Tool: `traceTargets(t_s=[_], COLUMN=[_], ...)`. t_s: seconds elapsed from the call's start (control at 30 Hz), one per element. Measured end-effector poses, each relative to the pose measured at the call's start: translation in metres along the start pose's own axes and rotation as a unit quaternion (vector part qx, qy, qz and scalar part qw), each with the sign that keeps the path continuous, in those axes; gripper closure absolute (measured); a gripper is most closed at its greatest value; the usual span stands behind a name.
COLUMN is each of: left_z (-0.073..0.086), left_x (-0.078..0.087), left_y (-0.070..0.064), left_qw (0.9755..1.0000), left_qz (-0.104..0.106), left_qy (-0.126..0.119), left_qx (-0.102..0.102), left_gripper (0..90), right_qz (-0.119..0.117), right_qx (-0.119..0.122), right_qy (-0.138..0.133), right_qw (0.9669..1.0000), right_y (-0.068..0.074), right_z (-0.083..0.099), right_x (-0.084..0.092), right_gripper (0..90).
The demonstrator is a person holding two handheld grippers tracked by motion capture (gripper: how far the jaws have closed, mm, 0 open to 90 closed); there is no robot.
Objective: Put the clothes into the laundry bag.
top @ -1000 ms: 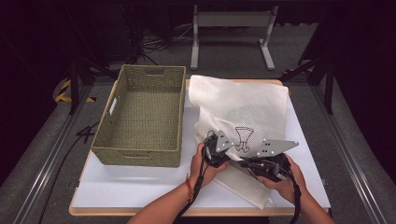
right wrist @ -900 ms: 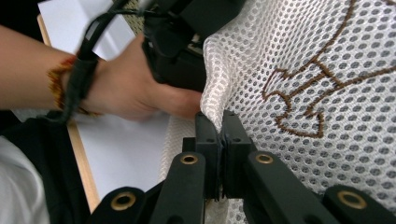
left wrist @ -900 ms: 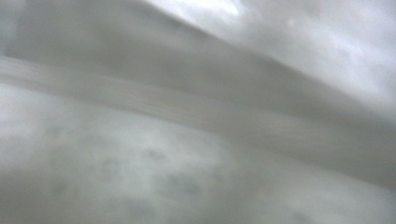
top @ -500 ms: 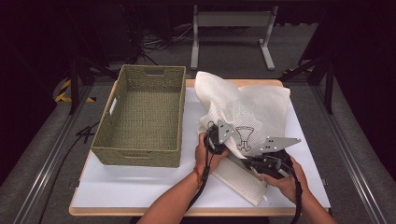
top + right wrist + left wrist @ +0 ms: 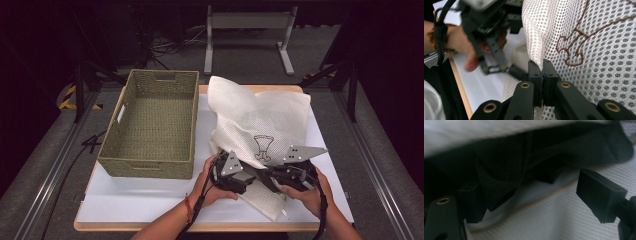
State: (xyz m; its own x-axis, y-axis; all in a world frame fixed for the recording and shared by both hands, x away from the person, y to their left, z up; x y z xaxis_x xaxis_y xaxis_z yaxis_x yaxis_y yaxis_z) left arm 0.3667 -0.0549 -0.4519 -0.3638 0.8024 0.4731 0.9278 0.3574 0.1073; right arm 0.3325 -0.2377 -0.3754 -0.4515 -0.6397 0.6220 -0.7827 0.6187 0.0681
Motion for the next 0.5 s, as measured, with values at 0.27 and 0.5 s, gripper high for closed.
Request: traceTargets(t_s=[0.27, 0.5], left_z=[-0.007, -0.02], left_x=[-0.011, -0.05], left_y=[-0.028, -0.02], left_qw=[0.9989, 0.9974], left_qz=[0.045, 0.033], left_qy=[-0.005, -0.003], left_qx=[0.014, 0.064], left_gripper=[17.3, 33.1], right_qz=[0.0, -0.002], right_qx=[-0.003, -0.005], right_qy=[-0.004, 0.002], right_qw=[1.0, 1.0], right_y=[-0.001, 0.0], right_z=[-0.001, 0.0], right_x=[0.002, -0.001], right_gripper=[88.0, 88.0])
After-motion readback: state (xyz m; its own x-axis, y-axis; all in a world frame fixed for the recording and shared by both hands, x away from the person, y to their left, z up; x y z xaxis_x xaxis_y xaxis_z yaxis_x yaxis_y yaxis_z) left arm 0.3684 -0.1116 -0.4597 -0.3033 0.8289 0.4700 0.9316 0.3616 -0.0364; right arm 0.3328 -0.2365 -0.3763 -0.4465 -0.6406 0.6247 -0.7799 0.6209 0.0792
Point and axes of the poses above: each handheld gripper's, and its own axes: x roughly backward along the jaws, z roughly out of its underside, y roughly to its left, the point moved 3 cm from there along -x, roughly forward along the jaws, and after that the axes turned 2 degrees about -x, right-handed, at the moved point
